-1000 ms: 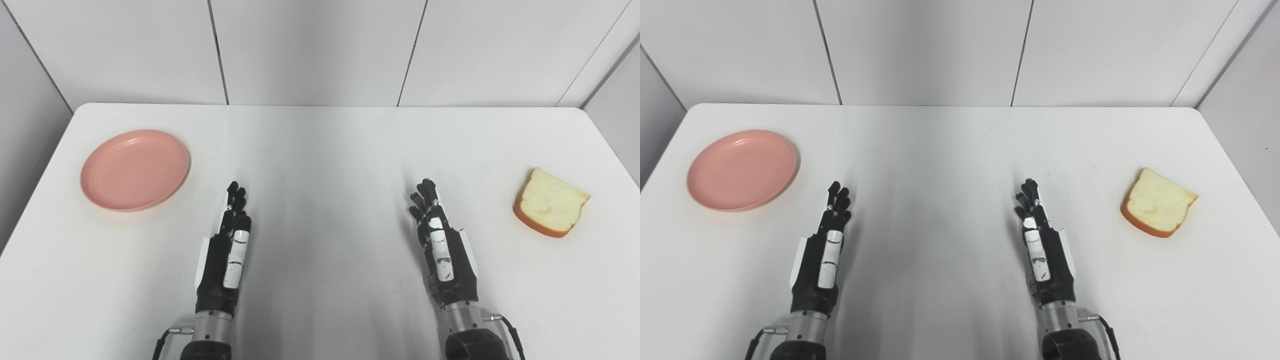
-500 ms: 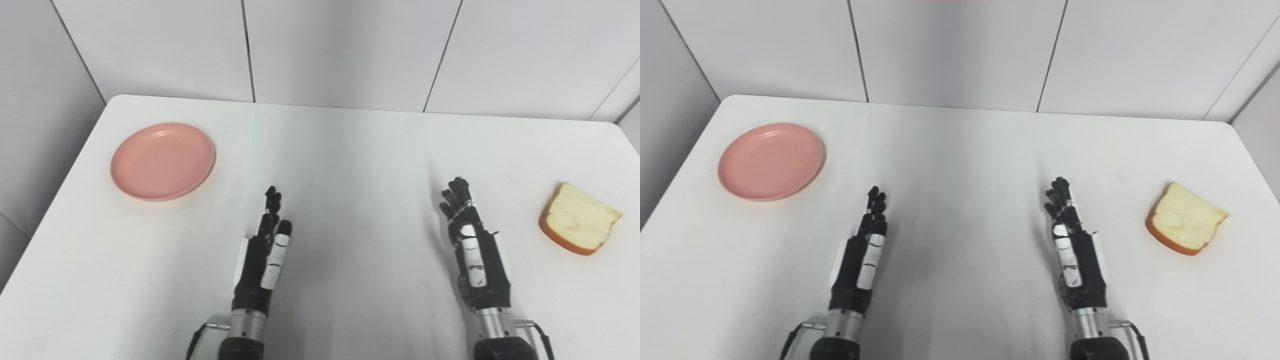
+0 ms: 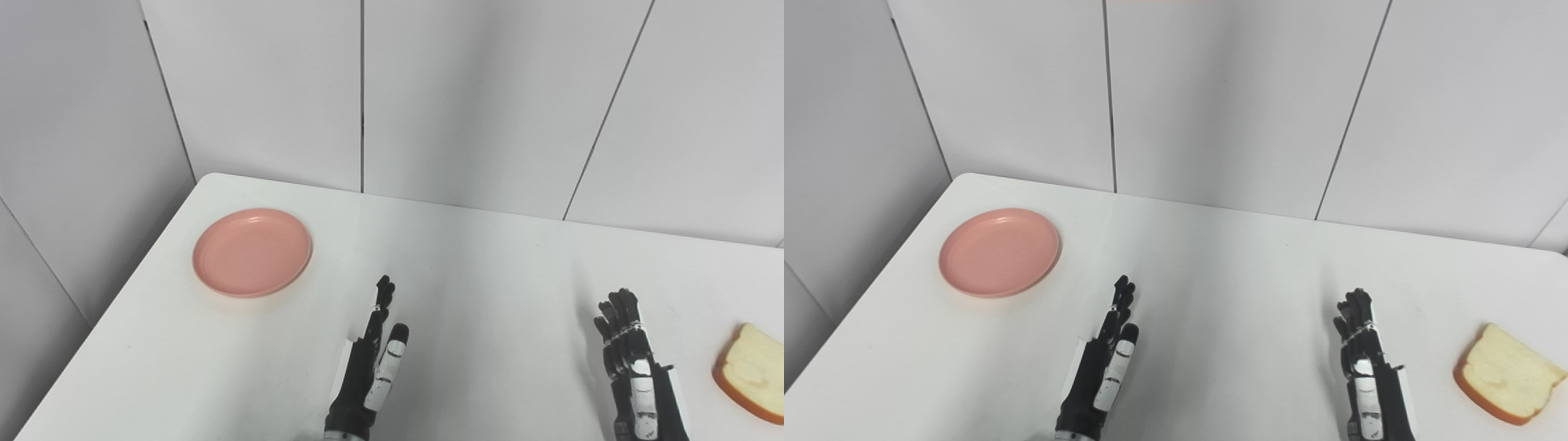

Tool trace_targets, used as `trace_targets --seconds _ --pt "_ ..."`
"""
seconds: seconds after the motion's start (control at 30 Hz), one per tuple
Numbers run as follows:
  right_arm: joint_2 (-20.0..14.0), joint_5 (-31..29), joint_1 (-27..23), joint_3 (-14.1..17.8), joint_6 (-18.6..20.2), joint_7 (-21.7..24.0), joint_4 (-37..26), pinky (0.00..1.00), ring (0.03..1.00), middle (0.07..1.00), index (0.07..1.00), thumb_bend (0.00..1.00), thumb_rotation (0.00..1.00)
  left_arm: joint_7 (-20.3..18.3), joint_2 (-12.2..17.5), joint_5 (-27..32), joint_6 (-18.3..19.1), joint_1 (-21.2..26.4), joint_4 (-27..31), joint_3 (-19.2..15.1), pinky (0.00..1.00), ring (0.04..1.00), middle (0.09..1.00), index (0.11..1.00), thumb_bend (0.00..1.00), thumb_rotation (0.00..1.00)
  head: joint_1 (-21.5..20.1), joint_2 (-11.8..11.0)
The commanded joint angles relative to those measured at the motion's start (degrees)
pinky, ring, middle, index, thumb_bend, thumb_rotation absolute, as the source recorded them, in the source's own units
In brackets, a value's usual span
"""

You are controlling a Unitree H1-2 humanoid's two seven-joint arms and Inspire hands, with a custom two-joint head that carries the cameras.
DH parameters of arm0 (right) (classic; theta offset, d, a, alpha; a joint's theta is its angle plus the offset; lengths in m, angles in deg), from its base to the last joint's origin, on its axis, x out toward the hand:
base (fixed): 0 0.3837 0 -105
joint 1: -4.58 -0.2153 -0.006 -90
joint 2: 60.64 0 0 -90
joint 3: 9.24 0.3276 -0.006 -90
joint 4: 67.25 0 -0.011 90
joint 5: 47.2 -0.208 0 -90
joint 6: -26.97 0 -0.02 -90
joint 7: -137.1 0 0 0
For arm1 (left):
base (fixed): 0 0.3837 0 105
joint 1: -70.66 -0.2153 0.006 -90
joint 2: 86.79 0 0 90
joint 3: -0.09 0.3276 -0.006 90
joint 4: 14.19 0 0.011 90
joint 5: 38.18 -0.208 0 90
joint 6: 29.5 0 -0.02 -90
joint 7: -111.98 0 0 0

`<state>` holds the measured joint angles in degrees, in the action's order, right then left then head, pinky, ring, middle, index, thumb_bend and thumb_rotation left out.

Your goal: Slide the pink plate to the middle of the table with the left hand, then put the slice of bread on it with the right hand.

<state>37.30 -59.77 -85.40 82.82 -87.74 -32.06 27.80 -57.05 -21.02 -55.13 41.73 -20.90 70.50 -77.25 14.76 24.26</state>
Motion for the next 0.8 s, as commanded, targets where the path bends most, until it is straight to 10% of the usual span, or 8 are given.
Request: trace_targets --seconds 0.0,0.13,0.27,0.47,0.77 --pt "0.4 0.4 2.8 0.7 -2.2 1.0 6.1 1.0 0.997 0.979 0.99 0.78 0.93 1.1 -1.6 0.3 -2.9 -1.2 -3.6 0.4 1.0 0.998 1.0 1.0 0.5 0.97 0.1 -0.6" --pt "0.7 1.4 2.8 0.4 -2.2 1.3 6.4 1.0 0.997 0.973 0.994 0.77 0.94 -0.1 -1.3 2.7 -3.0 -1.1 -3.4 0.2 1.0 0.997 1.0 1.0 0.5 0.76 -0.6 -1.2" --pt "0.9 1.7 2.6 0.2 -2.2 1.8 6.5 1.0 0.993 0.968 0.991 0.76 0.94 0.6 -1.0 2.0 -2.8 -0.2 -2.2 -0.3 0.98 0.981 1.0 1.0 0.44 0.86 -1.2 -1.0" --pt "1.9 3.7 2.3 0.0 -2.1 0.9 6.2 0.98 0.969 0.946 0.974 0.77 0.92 0.2 -1.0 4.6 -0.4 3.5 3.5 -3.0 0.93 0.938 0.946 0.908 0.68 0.98 -3.0 -0.8" --pt "3.1 5.7 2.4 -0.3 -2.1 0.3 5.4 0.94 0.937 0.911 0.95 0.8 0.89 -0.1 4.2 10.9 -1.2 16.1 4.2 -12.2 0.87 0.858 0.863 0.83 0.75 0.91 -4.4 -0.8"
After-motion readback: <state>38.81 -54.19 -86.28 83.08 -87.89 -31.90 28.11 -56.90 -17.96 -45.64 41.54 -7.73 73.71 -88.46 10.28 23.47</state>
